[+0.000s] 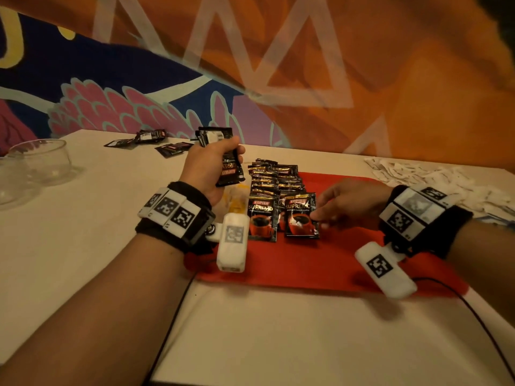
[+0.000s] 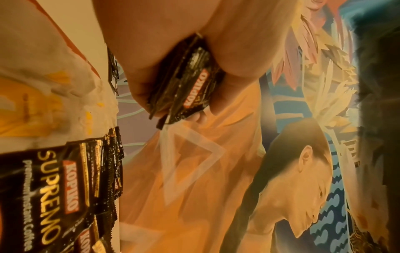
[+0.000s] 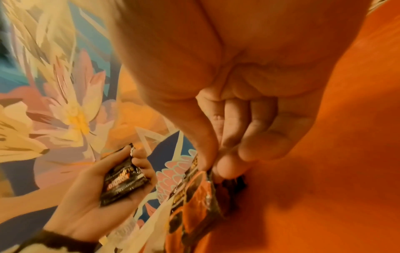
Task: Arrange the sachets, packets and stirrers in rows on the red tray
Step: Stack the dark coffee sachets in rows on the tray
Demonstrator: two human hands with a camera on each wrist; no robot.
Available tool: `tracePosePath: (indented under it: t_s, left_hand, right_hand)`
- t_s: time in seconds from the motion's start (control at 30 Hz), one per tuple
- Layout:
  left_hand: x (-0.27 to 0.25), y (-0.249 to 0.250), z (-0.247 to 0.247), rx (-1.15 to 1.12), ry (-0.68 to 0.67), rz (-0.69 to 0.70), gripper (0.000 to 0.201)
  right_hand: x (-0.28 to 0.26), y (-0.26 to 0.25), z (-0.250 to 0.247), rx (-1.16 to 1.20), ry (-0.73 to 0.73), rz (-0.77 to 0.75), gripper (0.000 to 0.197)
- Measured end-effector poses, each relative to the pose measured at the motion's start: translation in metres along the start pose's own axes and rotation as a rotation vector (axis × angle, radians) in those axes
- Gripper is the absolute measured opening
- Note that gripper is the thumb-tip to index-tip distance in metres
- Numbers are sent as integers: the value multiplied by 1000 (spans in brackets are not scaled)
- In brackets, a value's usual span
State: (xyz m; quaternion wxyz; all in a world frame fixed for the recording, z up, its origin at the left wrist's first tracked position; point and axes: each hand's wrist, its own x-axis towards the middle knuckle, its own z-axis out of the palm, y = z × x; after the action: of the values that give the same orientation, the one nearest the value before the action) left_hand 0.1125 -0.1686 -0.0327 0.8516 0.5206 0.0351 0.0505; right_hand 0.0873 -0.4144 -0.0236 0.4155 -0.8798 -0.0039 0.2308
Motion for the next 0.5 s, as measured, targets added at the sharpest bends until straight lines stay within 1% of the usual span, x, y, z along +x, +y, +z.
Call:
tracePosePath:
  t_s: [0.2, 0.3, 0.5]
  left_hand:
    - [2, -1, -1, -1, 1, 2, 21]
    - [1, -2, -1, 0, 0, 5, 21]
    - [1, -4, 0, 10, 9, 4, 26]
  right_hand:
    - [7, 0, 15, -38, 66, 31, 13]
    - [6, -3, 17, -54, 52, 37, 11]
    - [7, -7, 16, -57, 50, 57, 15]
